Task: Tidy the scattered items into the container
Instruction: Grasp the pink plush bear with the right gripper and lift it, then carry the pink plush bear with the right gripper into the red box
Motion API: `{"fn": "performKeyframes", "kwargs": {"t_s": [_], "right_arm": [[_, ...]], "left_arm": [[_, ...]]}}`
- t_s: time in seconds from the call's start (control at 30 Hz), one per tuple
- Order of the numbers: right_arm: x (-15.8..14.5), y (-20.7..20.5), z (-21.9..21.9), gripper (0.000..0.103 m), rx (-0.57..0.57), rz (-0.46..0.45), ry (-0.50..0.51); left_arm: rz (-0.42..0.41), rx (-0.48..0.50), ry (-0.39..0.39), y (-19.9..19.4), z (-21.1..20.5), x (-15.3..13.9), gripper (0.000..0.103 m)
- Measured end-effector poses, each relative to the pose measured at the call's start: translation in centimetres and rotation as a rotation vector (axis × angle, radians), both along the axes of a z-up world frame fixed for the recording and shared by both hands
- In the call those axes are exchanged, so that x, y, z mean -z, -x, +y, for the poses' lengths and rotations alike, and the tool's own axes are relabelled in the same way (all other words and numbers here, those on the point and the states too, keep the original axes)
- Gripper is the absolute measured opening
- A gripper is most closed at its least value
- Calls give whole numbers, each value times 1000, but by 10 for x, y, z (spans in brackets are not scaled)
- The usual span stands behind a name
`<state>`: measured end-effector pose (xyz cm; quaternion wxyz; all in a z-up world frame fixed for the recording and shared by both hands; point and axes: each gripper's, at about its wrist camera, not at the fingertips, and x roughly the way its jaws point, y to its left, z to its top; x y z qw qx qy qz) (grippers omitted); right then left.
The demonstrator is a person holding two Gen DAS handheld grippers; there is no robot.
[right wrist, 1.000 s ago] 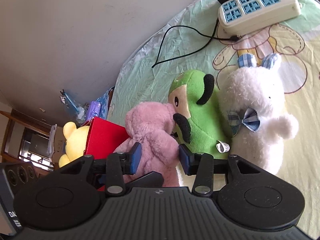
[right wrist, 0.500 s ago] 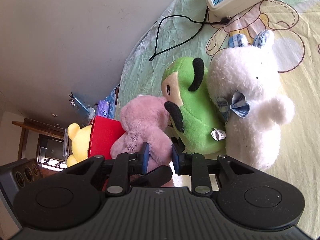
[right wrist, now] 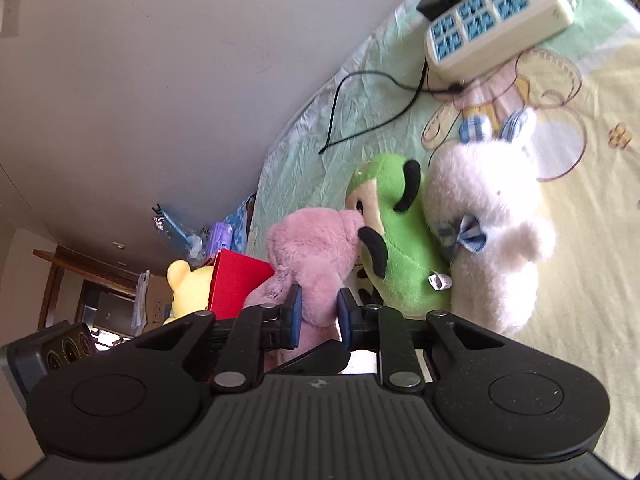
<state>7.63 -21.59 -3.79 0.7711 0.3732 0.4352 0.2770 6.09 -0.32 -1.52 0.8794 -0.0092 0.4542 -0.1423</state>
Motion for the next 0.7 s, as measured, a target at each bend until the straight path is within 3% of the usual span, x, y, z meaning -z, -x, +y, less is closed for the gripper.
{"fn": "performKeyframes", "kwargs": {"t_s": [0.1,0.2,0.53,0.7], "right_arm": [[-6,5,3,20,6,-35,77],[-7,8,5,20,4,-42,78],[-50,31,17,20,-2,-190,101],[-68,43,23,20,-2,-244,90]], "left_arm": [[59,-10,64,-5,3,12,81],[76,-17,89,-3,7,14,78],[-115,-9,45,31,7,-32,76],[-181,-24,62,48,18,-52,75]]}}
